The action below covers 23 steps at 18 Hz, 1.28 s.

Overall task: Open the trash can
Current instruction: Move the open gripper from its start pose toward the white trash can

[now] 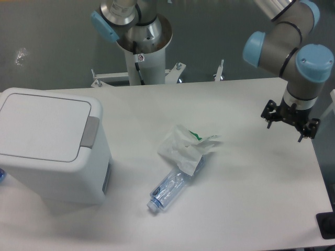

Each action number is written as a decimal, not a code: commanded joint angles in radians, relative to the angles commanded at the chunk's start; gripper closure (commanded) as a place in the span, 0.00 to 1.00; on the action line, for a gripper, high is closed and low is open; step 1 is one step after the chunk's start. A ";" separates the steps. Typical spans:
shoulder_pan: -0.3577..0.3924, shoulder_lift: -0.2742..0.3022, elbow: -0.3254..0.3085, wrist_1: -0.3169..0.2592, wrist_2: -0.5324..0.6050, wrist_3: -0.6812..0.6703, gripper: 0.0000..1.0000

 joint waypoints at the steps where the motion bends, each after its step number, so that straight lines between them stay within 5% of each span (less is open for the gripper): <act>1: 0.000 0.000 0.002 0.000 0.002 0.002 0.00; 8: 0.002 0.005 -0.009 -0.005 0.003 0.000 0.00; 12: -0.006 0.069 -0.087 -0.005 -0.008 -0.009 0.00; 16: -0.032 0.143 -0.173 -0.003 -0.126 -0.171 0.00; 23: -0.106 0.166 -0.132 -0.017 -0.213 -0.523 0.00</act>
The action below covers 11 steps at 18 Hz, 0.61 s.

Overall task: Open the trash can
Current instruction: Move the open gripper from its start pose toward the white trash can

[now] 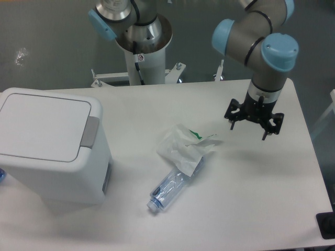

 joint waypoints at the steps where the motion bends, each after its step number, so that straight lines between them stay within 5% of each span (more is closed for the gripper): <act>1: -0.024 0.005 0.012 -0.035 0.000 -0.041 0.00; 5: -0.097 0.043 0.121 -0.218 -0.043 -0.189 0.00; 11: -0.198 0.054 0.154 -0.233 -0.073 -0.305 0.00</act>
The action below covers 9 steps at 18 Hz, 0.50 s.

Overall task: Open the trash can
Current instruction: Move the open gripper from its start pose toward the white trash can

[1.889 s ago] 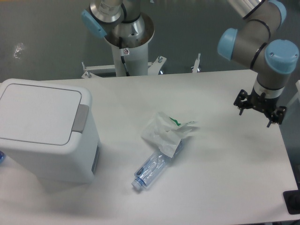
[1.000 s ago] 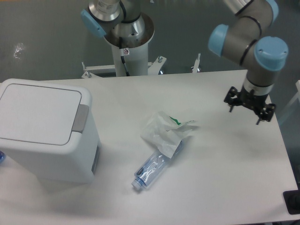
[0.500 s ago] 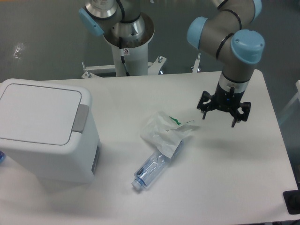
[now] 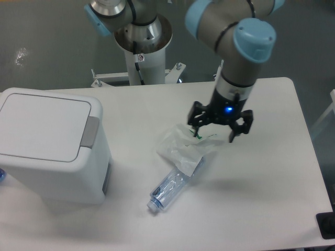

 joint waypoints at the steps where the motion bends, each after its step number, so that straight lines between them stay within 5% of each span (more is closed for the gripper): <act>1: -0.002 0.005 -0.012 0.003 -0.040 -0.011 0.00; 9: -0.058 0.034 0.000 0.011 -0.133 -0.215 0.00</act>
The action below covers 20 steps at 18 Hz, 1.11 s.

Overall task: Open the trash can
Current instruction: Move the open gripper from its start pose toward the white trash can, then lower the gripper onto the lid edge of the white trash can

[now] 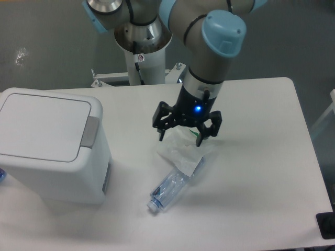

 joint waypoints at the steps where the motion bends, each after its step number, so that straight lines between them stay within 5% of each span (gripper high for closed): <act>1: -0.002 0.003 0.006 0.000 -0.018 -0.034 0.00; 5: -0.003 0.046 0.011 0.006 -0.089 -0.111 0.00; 10: -0.058 0.051 -0.003 0.081 -0.101 -0.186 0.00; 20: -0.115 0.055 -0.018 0.081 -0.098 -0.203 0.00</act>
